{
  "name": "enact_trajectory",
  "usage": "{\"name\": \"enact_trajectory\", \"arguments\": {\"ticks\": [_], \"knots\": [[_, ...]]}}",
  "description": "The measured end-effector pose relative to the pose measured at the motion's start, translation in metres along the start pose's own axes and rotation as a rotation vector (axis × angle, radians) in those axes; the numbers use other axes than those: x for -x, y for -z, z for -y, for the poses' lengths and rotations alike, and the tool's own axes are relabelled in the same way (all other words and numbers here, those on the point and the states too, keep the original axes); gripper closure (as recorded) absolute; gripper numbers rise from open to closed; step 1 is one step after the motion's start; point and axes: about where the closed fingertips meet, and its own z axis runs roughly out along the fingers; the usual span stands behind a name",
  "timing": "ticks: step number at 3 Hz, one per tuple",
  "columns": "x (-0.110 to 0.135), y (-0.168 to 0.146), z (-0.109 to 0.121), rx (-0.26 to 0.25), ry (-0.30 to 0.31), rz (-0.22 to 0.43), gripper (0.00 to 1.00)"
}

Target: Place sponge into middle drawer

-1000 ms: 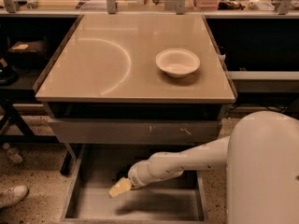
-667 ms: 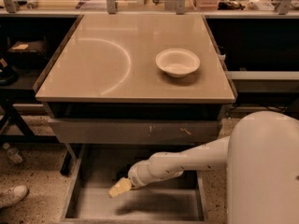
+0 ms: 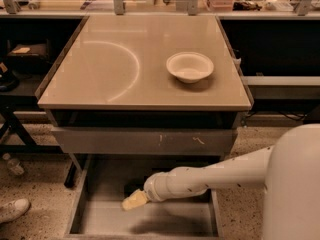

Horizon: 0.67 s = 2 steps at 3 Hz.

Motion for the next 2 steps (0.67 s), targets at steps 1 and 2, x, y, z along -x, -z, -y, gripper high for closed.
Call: {"name": "enact_trajectory", "arguments": {"ticks": [1, 2], "knots": [[0.001, 0.053, 0.008, -0.137, -0.045, 0.035, 0.0], [-0.007, 0.124, 0.018, -0.339, -0.066, 0.009, 0.0]]}}
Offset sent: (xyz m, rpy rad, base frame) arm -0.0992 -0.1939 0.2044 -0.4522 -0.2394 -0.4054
